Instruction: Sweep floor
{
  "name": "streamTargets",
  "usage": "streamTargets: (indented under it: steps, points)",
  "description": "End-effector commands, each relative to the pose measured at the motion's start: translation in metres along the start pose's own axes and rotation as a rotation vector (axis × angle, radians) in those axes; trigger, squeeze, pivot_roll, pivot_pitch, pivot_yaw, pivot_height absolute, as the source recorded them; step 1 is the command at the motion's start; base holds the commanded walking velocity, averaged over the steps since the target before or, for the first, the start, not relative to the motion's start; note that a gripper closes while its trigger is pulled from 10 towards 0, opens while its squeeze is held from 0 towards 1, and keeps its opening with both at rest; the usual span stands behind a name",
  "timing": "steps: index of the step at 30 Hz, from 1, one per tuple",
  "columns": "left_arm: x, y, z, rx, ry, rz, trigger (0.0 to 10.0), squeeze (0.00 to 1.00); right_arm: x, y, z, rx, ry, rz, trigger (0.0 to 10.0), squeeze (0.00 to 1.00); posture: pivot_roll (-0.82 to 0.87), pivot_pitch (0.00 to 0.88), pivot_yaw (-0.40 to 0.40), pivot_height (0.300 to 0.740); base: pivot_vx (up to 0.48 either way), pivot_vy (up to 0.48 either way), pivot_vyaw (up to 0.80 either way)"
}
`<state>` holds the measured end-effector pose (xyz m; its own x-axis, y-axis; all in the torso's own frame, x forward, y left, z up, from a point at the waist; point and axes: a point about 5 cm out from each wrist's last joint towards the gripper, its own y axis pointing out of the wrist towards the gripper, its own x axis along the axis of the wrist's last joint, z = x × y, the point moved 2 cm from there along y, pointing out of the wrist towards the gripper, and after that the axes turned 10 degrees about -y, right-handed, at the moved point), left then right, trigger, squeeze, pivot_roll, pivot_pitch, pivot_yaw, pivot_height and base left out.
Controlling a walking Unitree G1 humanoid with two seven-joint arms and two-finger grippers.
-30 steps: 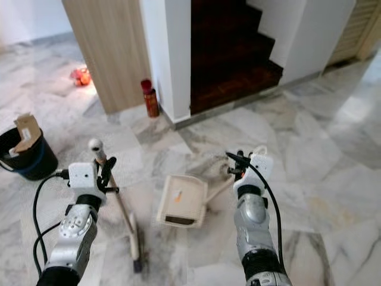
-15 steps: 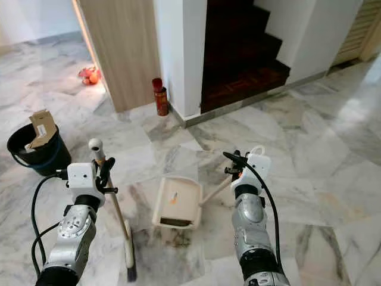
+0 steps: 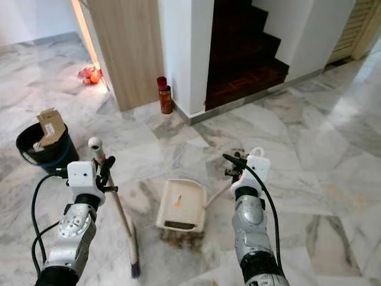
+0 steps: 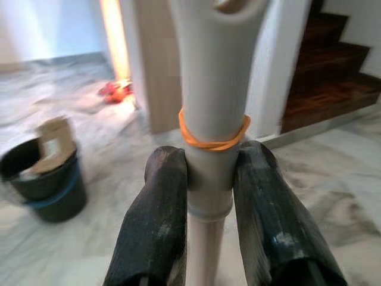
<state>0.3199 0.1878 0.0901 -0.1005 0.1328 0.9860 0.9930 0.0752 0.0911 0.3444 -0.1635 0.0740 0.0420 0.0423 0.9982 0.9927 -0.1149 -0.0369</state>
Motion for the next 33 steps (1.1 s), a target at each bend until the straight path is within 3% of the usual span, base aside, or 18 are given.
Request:
streamTargets:
  steps: [1, 14, 23, 33]
  points:
    - [0.0087, 0.0037, -0.0048, -0.015, -0.005, -0.038, 10.0, 0.0, 0.0151, 0.005, 0.0002, -0.001, 0.01, -0.061, 10.0, 0.0, 0.0, 0.053, 0.013, 0.74, 0.0, 0.334, 0.0]
    - [0.0094, 0.0034, -0.0044, -0.019, 0.001, -0.04, 10.0, 0.0, 0.0139, 0.0039, 0.0037, 0.006, 0.022, -0.059, 10.0, 0.0, 0.0, 0.043, 0.019, 0.74, 0.0, 0.33, 0.0]
    - [0.0108, 0.0032, -0.0059, -0.03, 0.015, -0.048, 10.0, 0.0, 0.0149, 0.0031, 0.0033, 0.007, 0.011, -0.067, 10.0, 0.0, 0.0, 0.05, 0.021, 0.74, 0.0, 0.0, 0.0]
    - [0.0108, 0.0034, -0.0059, -0.03, 0.02, -0.044, 10.0, 0.0, 0.0147, 0.0022, 0.0052, 0.018, 0.016, -0.068, 10.0, 0.0, 0.0, 0.056, 0.021, 0.74, 0.0, 0.0, 0.79]
